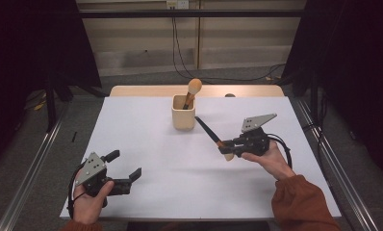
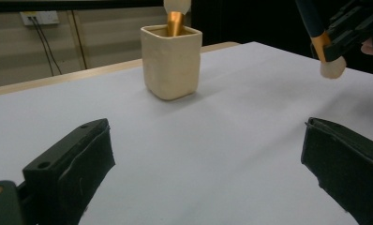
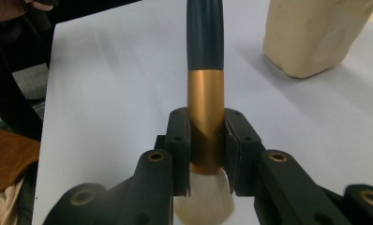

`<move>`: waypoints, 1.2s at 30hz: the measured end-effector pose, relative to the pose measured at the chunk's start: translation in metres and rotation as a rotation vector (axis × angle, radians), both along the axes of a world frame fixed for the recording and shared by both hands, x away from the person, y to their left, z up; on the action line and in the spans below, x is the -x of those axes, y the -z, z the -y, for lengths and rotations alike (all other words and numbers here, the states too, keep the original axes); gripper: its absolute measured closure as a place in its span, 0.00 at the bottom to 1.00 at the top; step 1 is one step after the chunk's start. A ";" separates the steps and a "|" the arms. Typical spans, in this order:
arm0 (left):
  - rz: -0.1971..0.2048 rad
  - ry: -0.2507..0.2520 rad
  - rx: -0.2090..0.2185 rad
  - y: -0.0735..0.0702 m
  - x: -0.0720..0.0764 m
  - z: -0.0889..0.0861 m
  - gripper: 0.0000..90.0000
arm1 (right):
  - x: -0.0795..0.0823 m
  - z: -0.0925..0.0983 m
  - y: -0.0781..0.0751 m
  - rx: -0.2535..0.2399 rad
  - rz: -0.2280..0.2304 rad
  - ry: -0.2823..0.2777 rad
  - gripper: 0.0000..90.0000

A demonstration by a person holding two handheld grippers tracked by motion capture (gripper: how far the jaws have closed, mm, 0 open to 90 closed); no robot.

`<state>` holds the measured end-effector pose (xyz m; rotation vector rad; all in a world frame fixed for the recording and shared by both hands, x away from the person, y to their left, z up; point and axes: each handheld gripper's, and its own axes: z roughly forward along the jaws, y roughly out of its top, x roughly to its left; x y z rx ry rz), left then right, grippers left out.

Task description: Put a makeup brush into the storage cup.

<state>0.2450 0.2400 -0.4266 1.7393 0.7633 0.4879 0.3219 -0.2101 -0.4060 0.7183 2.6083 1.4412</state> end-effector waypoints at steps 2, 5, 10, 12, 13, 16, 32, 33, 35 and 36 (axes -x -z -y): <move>-0.004 0.029 0.003 0.000 0.000 0.001 0.02 | 0.001 -0.003 0.001 0.012 -0.001 -0.016 0.82; -0.001 0.061 -0.009 0.000 0.000 0.003 0.02 | 0.004 -0.008 0.000 0.022 -0.003 -0.035 0.83; 0.000 0.073 -0.011 -0.001 0.001 0.007 0.02 | 0.009 -0.016 -0.001 0.048 -0.006 -0.075 0.83; 0.002 0.077 -0.015 -0.002 0.000 0.008 0.02 | 0.010 -0.018 -0.001 0.062 -0.011 -0.091 0.83; 0.003 0.080 -0.020 -0.002 0.000 0.009 0.02 | 0.010 -0.019 -0.001 0.064 -0.012 -0.094 0.82; -0.006 0.104 -0.027 -0.004 -0.001 0.013 0.02 | 0.010 -0.022 -0.001 0.087 -0.019 -0.119 0.83; -0.032 0.215 -0.064 -0.011 -0.005 0.042 0.02 | 0.016 -0.045 -0.007 0.208 -0.034 -0.234 0.82; -0.037 0.222 -0.066 -0.012 -0.005 0.043 0.02 | 0.016 -0.047 -0.007 0.214 -0.032 -0.241 0.82; -0.032 0.233 -0.071 -0.014 -0.006 0.046 0.02 | 0.016 -0.050 -0.007 0.228 -0.035 -0.256 0.82; -0.035 0.239 -0.074 -0.015 -0.006 0.048 0.02 | 0.016 -0.051 -0.007 0.233 -0.032 -0.262 0.83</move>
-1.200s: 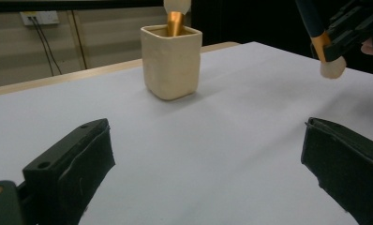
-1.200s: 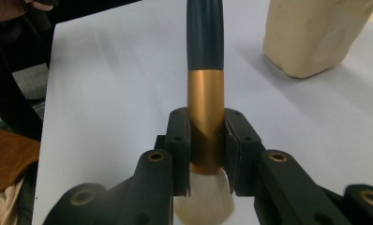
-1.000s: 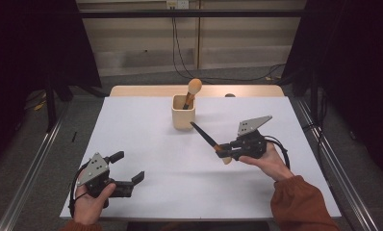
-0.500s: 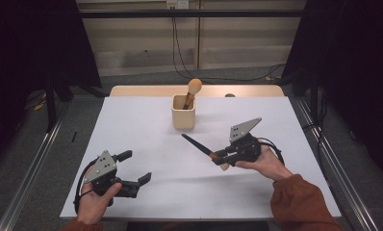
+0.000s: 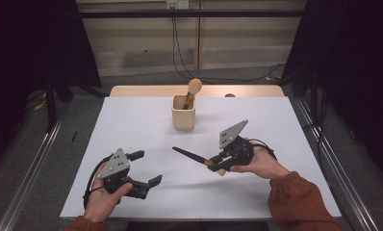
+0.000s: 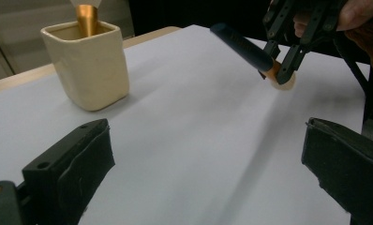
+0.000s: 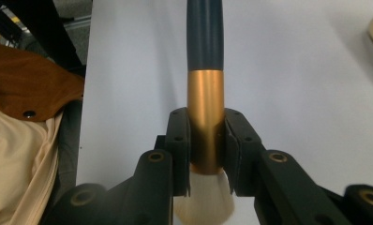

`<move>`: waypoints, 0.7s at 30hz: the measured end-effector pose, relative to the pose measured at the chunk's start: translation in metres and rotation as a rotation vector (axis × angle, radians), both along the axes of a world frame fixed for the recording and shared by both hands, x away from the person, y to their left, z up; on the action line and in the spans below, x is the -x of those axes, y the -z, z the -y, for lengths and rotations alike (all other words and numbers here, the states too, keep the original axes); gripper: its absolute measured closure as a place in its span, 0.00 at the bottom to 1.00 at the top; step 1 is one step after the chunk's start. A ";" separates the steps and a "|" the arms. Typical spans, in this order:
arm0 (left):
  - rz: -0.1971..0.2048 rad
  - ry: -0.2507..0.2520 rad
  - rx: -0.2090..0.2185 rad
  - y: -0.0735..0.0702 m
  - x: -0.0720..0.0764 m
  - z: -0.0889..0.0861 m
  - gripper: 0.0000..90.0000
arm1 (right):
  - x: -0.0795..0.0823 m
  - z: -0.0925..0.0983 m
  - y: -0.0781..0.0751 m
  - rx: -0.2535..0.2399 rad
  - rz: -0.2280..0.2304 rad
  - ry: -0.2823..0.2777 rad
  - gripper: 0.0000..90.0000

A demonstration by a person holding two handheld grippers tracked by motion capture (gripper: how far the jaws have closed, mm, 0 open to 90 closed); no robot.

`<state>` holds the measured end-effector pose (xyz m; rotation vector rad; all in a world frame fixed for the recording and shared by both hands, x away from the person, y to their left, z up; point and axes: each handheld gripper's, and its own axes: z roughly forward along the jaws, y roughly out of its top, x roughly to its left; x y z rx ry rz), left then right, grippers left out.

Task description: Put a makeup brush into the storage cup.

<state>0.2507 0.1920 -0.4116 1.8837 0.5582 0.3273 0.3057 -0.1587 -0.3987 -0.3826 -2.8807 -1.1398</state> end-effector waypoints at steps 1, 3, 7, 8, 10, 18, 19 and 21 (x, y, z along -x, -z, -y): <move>0.001 0.013 -0.001 -0.001 -0.001 0.002 0.02 | 0.000 -0.001 -0.001 0.012 0.001 -0.006 0.82; 0.006 0.019 -0.007 -0.002 -0.002 0.005 0.02 | 0.000 -0.003 -0.001 0.026 -0.006 -0.016 0.83; 0.013 0.050 -0.029 -0.005 -0.005 0.013 0.02 | 0.000 -0.005 -0.001 0.055 -0.013 -0.027 0.83; 0.012 0.054 -0.029 -0.005 -0.005 0.014 0.02 | -0.001 -0.005 -0.001 0.060 -0.015 -0.032 0.82; 0.009 0.060 -0.031 -0.005 -0.007 0.016 0.02 | -0.001 -0.006 -0.001 0.069 -0.022 -0.036 0.82; 0.004 0.091 -0.076 -0.013 -0.011 0.020 0.02 | -0.005 -0.012 -0.002 0.115 -0.035 -0.059 0.83; 0.001 0.094 -0.082 -0.014 -0.011 0.021 0.02 | -0.005 -0.013 -0.002 0.124 -0.038 -0.063 0.82; 0.001 0.101 -0.091 -0.015 -0.013 0.022 0.02 | -0.006 -0.014 -0.003 0.139 -0.038 -0.070 0.82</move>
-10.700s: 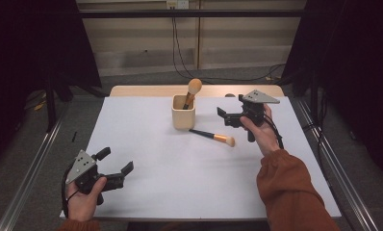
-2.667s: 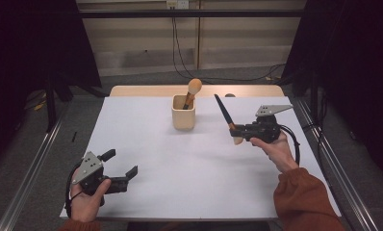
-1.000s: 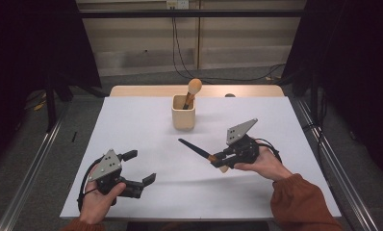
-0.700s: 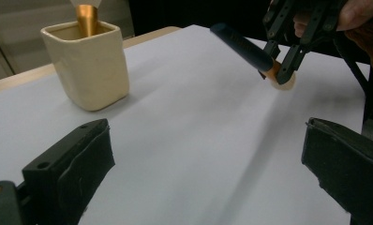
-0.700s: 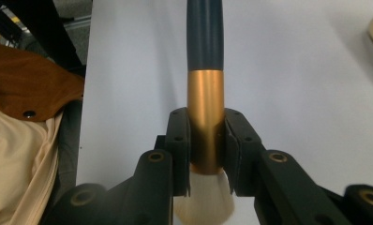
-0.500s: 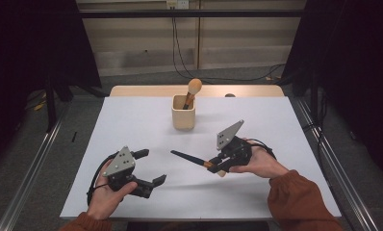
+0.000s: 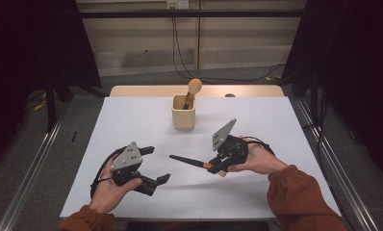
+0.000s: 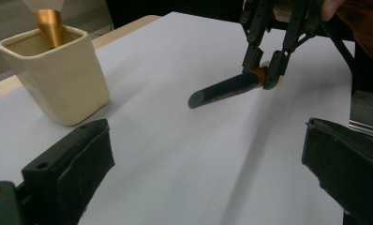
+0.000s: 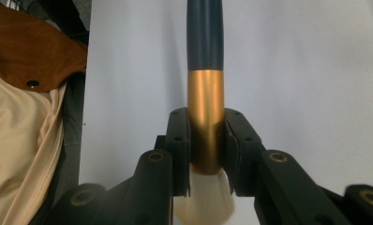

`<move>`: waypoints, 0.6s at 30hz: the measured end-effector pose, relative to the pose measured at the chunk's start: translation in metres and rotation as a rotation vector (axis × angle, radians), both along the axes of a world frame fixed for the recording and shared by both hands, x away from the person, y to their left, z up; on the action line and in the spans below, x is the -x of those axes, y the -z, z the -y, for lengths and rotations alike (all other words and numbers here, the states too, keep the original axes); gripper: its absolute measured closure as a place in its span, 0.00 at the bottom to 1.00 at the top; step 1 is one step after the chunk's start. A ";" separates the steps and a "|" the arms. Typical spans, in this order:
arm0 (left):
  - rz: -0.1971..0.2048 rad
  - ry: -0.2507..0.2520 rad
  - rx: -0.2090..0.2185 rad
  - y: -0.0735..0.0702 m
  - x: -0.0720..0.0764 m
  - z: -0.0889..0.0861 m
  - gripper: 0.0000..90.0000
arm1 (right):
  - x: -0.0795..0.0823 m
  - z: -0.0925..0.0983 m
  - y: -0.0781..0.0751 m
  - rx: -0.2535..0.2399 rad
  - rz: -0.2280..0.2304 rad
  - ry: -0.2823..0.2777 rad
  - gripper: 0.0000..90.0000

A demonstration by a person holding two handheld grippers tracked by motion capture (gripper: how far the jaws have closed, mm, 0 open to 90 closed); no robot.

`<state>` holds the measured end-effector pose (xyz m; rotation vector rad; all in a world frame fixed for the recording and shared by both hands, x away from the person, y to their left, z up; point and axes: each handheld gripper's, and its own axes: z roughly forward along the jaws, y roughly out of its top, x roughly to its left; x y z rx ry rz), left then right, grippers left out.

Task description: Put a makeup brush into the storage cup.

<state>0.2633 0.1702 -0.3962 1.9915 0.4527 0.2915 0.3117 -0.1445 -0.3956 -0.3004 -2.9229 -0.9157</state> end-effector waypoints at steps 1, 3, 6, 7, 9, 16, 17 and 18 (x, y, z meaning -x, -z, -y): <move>-0.006 0.008 -0.005 0.000 -0.001 0.001 0.02 | 0.000 -0.001 -0.001 0.009 -0.003 -0.002 0.83; -0.010 0.016 -0.025 -0.001 -0.002 0.003 0.02 | -0.002 -0.003 -0.002 0.021 -0.002 -0.013 0.82; 0.003 0.022 -0.044 -0.004 -0.003 0.006 0.03 | -0.003 -0.006 -0.003 0.049 -0.011 -0.022 0.82; -0.004 0.023 -0.041 -0.005 -0.004 0.006 0.02 | -0.003 -0.007 -0.003 0.059 -0.014 -0.025 0.82; -0.014 0.024 -0.045 -0.008 -0.007 0.007 0.02 | -0.004 -0.009 -0.003 0.074 -0.016 -0.037 0.82; -0.062 0.050 -0.099 -0.013 -0.016 0.017 0.02 | -0.010 -0.013 -0.001 0.131 -0.035 -0.057 0.82; -0.063 0.050 -0.104 -0.013 -0.017 0.018 0.03 | -0.010 -0.014 -0.002 0.141 -0.037 -0.059 0.82; -0.074 0.055 -0.113 -0.013 -0.019 0.020 0.03 | -0.011 -0.015 -0.002 0.145 -0.034 -0.061 0.82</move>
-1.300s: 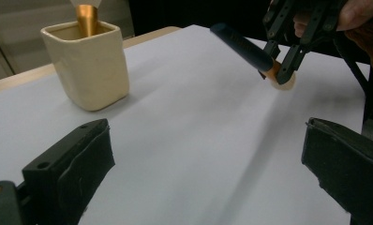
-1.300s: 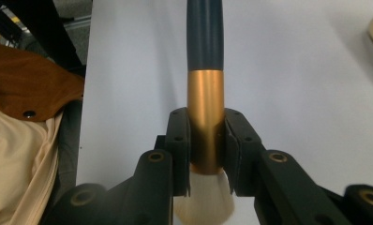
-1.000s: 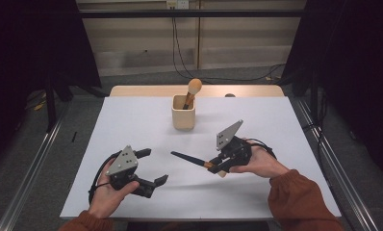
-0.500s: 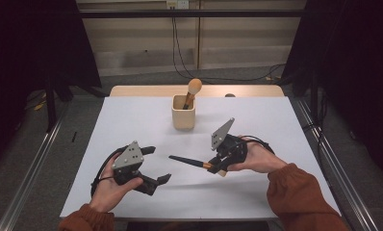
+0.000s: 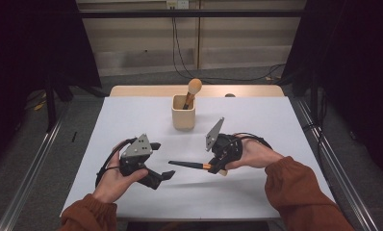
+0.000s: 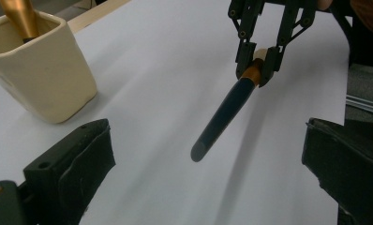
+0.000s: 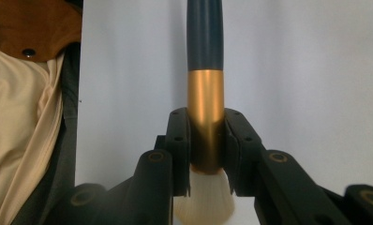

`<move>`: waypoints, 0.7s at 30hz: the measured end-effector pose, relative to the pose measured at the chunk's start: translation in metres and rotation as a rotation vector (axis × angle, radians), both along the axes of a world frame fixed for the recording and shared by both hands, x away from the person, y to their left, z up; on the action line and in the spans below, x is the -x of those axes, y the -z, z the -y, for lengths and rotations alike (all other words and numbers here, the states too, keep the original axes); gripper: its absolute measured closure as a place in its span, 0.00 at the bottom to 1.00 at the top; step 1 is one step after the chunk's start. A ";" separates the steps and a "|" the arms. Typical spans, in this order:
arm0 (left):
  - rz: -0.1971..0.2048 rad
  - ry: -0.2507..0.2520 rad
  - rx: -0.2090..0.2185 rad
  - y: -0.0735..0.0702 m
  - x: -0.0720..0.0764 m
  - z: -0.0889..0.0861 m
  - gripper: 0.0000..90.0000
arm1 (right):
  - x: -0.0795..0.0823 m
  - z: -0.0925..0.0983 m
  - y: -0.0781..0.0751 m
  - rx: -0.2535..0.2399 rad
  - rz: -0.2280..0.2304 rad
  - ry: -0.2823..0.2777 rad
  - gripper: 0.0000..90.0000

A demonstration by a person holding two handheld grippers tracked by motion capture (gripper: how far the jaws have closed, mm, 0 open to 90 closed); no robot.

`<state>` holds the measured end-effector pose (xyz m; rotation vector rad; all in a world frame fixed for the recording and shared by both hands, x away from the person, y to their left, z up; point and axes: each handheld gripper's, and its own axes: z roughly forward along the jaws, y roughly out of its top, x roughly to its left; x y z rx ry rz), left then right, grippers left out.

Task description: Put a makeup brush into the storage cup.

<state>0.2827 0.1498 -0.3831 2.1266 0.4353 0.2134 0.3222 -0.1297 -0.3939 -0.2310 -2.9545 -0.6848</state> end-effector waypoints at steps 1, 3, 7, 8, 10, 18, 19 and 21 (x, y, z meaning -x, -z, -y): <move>-0.011 0.005 -0.004 0.000 -0.002 0.002 0.03 | -0.001 -0.001 -0.001 0.007 0.001 -0.001 0.82; -0.022 0.020 -0.015 -0.001 -0.004 0.005 0.03 | -0.003 -0.002 -0.002 0.013 0.007 0.000 0.82; -0.016 0.028 -0.058 -0.001 -0.007 0.011 0.03 | -0.005 -0.004 -0.002 0.030 0.002 -0.010 0.82; -0.019 0.028 -0.073 -0.002 -0.008 0.012 0.03 | -0.005 -0.005 -0.002 0.036 0.000 -0.011 0.82; -0.042 0.032 -0.089 -0.001 -0.010 0.015 0.03 | -0.005 -0.006 -0.002 0.056 -0.004 -0.013 0.82; -0.077 0.066 -0.169 0.000 -0.019 0.023 0.05 | -0.006 -0.012 -0.002 0.104 -0.009 -0.039 0.82; -0.084 0.075 -0.186 0.001 -0.020 0.024 0.05 | -0.007 -0.013 -0.002 0.107 -0.010 -0.045 0.82; -0.099 0.071 -0.210 0.003 -0.022 0.027 0.05 | -0.007 -0.015 -0.001 0.111 -0.007 -0.051 0.82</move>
